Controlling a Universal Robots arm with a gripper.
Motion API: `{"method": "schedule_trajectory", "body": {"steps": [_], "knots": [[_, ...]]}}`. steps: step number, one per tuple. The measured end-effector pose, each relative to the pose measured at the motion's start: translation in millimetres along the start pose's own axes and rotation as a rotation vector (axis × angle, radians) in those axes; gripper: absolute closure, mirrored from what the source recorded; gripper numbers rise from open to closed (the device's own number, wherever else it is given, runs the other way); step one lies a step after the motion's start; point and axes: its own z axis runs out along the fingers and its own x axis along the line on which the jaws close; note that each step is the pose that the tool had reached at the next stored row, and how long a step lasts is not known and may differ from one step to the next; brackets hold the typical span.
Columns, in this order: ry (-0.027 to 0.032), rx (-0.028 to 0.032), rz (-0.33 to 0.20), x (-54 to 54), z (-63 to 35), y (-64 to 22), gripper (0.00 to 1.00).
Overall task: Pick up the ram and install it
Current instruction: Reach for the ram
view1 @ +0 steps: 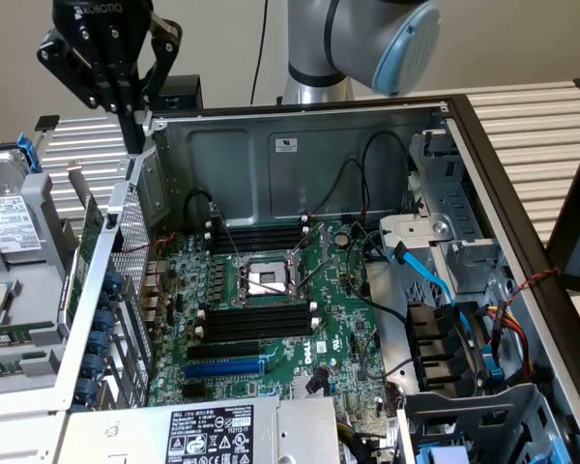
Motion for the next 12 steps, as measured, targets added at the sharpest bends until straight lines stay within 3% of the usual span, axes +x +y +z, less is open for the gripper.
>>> {"method": "schedule_trajectory", "body": {"steps": [12], "knots": [[0.0028,0.0001,0.000,54.2,0.8,-3.8,0.90]]}}
